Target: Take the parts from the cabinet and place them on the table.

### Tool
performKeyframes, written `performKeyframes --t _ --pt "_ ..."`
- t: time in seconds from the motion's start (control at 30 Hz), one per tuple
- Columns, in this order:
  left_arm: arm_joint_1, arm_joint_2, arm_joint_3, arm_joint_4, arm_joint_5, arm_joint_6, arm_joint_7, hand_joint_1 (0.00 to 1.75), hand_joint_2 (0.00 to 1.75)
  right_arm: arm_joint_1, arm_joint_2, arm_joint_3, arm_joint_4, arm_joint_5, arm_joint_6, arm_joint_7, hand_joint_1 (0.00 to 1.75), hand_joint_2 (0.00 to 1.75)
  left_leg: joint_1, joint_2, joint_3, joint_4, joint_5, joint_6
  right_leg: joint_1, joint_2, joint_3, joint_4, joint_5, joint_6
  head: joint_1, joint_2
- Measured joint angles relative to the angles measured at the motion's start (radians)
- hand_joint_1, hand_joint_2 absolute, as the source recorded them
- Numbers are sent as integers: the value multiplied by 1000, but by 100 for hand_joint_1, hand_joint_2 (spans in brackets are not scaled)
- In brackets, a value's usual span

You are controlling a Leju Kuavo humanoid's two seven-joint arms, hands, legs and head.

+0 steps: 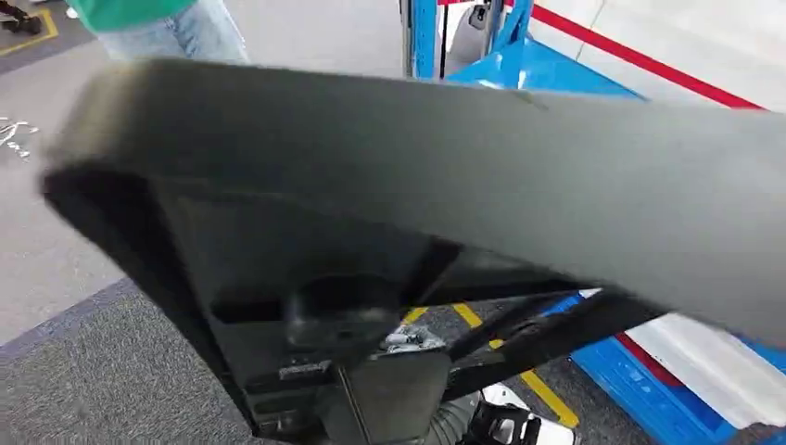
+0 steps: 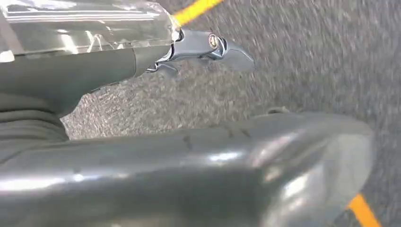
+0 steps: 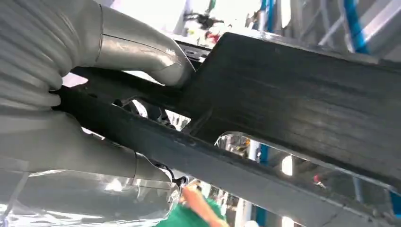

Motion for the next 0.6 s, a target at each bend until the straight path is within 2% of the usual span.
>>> performKeyframes --t 0.03,0.07,0.1,0.13,0.17,0.2,0.23,0.27,0.33,0.37,0.4,0.43,0.47,0.5,0.53,0.57,0.6 --pt "0 0 0 0 -1 0 1 0 0 2 0 1 0 0 0 0 164 175 1 5 -34 64 -20 -2 1 -14 0 0 -2 -1 0 0" --pt "2 0 0 0 -2 0 4 0 0 3 0 2 0 -1 0 0 164 175 2 6 -50 91 -19 -2 2 -26 1 0 -3 -1 0 0" --pt "6 0 0 0 -3 0 6 0 0 3 2 3 0 -2 0 0 164 175 2 6 -40 68 4 1 3 -38 3 0 -5 -2 0 0" --pt "9 1 0 0 -3 1 6 0 0 3 3 3 0 -2 0 0 164 175 1 9 -5 0 44 6 5 -49 5 0 -7 -2 0 0" --pt "9 2 0 0 -3 2 7 0 0 3 5 3 0 -2 0 0 164 175 -3 18 43 -92 87 15 8 -60 9 -1 -9 -1 0 0" --pt "8 5 0 0 -3 2 6 0 0 3 8 3 -1 -3 1 0 164 175 -13 54 99 -193 124 31 9 -71 14 -3 -12 -1 0 0" --pt "4 9 0 0 -3 1 6 0 0 4 11 3 -1 -4 2 0 164 175 -26 93 113 -228 105 38 13 -81 17 -4 -14 3 1 0" --pt "0 8 0 0 -2 0 6 0 0 5 11 3 -1 -5 4 0 164 175 -29 82 115 -231 111 45 14 -88 16 -8 -15 7 0 0" --pt "8 11 0 0 3 -2 6 0 0 5 15 3 0 -6 15 1 164 175 -31 61 104 -232 112 51 13 -110 21 -14 -15 15 0 0" --pt "12 12 0 0 7 -2 5 0 0 5 17 3 0 -6 21 1 164 175 -32 48 110 -247 117 58 15 -120 29 -20 -15 20 0 0" --pt "17 11 0 0 6 -2 5 0 0 4 21 3 1 -6 26 1 164 175 -15 36 134 -271 130 59 12 -99 35 -12 -25 26 3 0" --pt "15 5 0 -1 6 0 3 0 0 5 21 4 3 -6 31 -1 164 175 -18 26 141 -281 134 64 12 -43 22 20 -47 26 1 0" --pt "12 4 0 -1 5 3 2 0 0 5 21 4 3 -6 37 -3 164 175 -18 17 141 -282 136 68 8 -11 -9 84 -83 27 2 0" --pt "9 3 0 -1 3 8 0 0 0 6 19 4 4 -5 40 -3 164 175 -18 4 139 -282 135 70 8 5 -51 163 -120 28 4 0" --pt "9 0 0 -1 -2 13 -2 0 0 8 18 5 6 -3 42 -3 164 175 -18 -9 139 -281 134 71 8 11 -92 236 -146 31 4 0" --pt "10 -2 0 -1 -2 17 -6 0 0 8 17 5 9 -1 45 -3 164 175 -18 -24 139 -279 133 70 7 11 -124 285 -152 34 3 0" --pt "11 -4 0 -1 -2 18 -10 0 0 7 17 5 10 3 48 -5 164 175 -17 -38 140 -276 131 69 5 11 -128 277 -127 36 4 0"
